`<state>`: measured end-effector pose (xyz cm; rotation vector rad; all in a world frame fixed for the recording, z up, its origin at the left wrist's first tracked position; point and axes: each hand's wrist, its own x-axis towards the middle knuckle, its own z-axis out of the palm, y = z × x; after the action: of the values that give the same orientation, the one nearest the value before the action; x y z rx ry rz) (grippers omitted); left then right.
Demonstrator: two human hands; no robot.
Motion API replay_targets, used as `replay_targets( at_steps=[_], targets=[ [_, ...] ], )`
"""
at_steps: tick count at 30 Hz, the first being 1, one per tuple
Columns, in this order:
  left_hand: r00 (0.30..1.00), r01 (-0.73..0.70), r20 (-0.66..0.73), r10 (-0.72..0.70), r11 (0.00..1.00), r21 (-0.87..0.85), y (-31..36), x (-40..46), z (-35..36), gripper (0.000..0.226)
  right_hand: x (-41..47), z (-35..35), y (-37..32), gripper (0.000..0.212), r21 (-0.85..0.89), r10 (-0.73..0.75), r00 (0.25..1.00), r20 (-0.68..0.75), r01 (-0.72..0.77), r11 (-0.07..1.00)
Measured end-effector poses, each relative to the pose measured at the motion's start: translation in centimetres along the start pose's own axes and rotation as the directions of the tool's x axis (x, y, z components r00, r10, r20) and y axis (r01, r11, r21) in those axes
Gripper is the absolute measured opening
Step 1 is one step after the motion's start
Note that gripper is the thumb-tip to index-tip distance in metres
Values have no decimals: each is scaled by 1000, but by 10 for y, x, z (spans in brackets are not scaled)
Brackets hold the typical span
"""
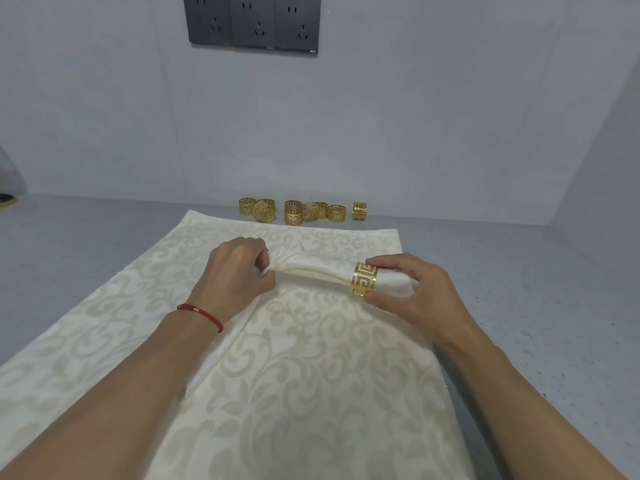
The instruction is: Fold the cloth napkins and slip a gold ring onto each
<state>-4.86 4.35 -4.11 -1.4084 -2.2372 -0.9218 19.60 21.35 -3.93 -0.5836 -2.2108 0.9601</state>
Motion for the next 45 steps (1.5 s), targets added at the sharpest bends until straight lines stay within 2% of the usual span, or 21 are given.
replay_targets(
  at_steps=[2,4,7,9,12,14,17,20,23,30,33,36,40,43,45],
  targets=[
    [1000,-12,-1,12,1000,3,-1,-1,1,31,1,-4,1,50,-76,-15,1000,-4,15,997],
    [999,-46,12,46,998,35,1,-1,2,33,2,-8,-1,48,-230,-90,996,21,92,969],
    [995,-97,38,94,993,69,7,-2,6,35,3,-6,-2,50,-493,-230,968,99,249,834],
    [993,-114,48,111,991,67,10,-3,8,34,2,-2,-9,47,-537,-248,960,134,280,796],
    [988,-150,49,147,987,51,18,-6,10,32,-1,11,-21,40,-513,-283,952,113,300,804],
    [979,-200,33,199,979,37,29,-9,13,35,-1,23,-28,40,-490,-294,954,59,284,824],
    [969,-247,2,247,969,12,42,-11,18,44,2,35,-29,47,-410,-207,978,11,193,891],
    [972,-227,-66,226,974,-5,42,-12,20,46,4,35,-26,54,-208,-53,999,0,52,977],
    [969,-222,-106,221,975,2,44,-12,17,39,4,34,-26,41,-48,68,995,-71,-71,996],
    [952,-251,-176,251,968,23,46,-13,16,36,3,29,-30,5,196,97,994,-49,-86,977],
    [941,-280,-195,278,960,21,46,-12,15,35,3,23,-32,16,284,124,992,-39,-108,953],
    [914,-336,-222,339,940,50,48,-12,16,35,0,24,-39,12,330,159,985,-63,-130,935],
    [858,-440,-245,452,892,105,53,-13,14,27,-2,19,-41,11,404,285,958,35,-275,873],
    [813,-523,-216,540,841,137,56,-14,13,16,-2,18,-39,27,409,385,916,110,-395,823],
    [796,-554,-189,575,818,154,57,-14,12,17,-3,19,-39,18,434,414,904,109,-418,798]
  ],
)
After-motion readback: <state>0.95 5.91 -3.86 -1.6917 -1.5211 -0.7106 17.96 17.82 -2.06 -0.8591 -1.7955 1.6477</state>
